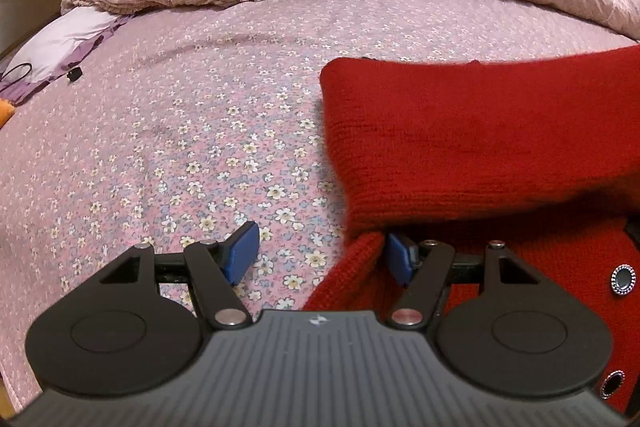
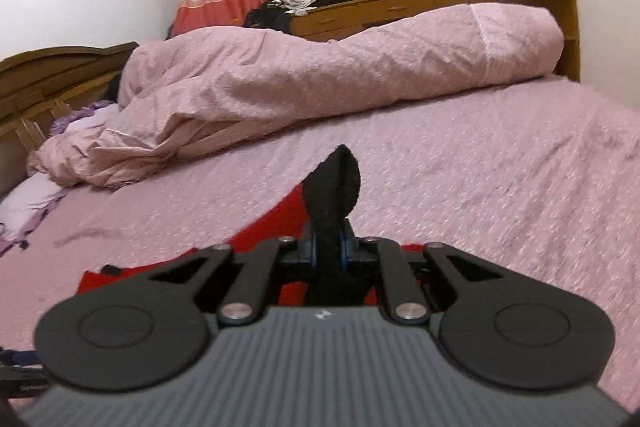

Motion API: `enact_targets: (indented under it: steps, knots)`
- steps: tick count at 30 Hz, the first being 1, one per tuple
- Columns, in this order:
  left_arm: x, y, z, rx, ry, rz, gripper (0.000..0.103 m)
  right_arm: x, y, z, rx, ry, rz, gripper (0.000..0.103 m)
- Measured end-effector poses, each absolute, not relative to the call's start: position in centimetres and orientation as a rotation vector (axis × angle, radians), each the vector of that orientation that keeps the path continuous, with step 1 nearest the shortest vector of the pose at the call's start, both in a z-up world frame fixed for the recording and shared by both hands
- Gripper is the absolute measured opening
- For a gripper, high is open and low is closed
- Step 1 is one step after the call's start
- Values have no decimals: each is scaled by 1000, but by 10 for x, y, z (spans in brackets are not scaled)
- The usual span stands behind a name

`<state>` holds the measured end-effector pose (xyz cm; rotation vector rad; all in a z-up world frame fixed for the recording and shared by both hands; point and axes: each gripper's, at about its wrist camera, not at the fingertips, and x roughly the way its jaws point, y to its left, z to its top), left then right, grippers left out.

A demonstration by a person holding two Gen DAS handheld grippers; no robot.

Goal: Fold small clothes

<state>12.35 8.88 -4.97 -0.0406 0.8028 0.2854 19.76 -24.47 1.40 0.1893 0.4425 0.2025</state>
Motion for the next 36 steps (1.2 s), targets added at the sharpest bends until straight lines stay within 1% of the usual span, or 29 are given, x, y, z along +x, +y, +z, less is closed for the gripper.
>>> enact_targets:
  steps: [3, 12, 17, 19, 23, 26, 30, 34, 36]
  knots:
    - [125, 88, -51, -37, 804, 281, 72, 208, -249, 3, 183, 485, 161, 13]
    - [116, 84, -41, 14, 813, 241, 72, 224, -242, -54, 105, 620, 96, 14]
    - [103, 83, -19, 26, 776, 210, 72, 219, -240, -49, 93, 617, 85, 20]
    - [101, 80, -8, 26, 750, 197, 72, 216, -243, -44, 100, 617, 62, 27]
    - [109, 74, 5, 20, 714, 159, 72, 203, -246, -29, 67, 585, -22, 28]
    - [124, 65, 2, 36, 703, 150, 72, 190, -250, -18, 73, 544, -22, 28]
    - [147, 58, -10, 24, 705, 110, 72, 178, -244, -11, 80, 514, 100, 28]
    - [169, 57, -33, 55, 756, 118, 72, 185, -233, -25, 47, 567, 157, 28]
    - [173, 59, -40, 63, 752, 113, 73, 193, -232, -40, 44, 636, 144, 28]
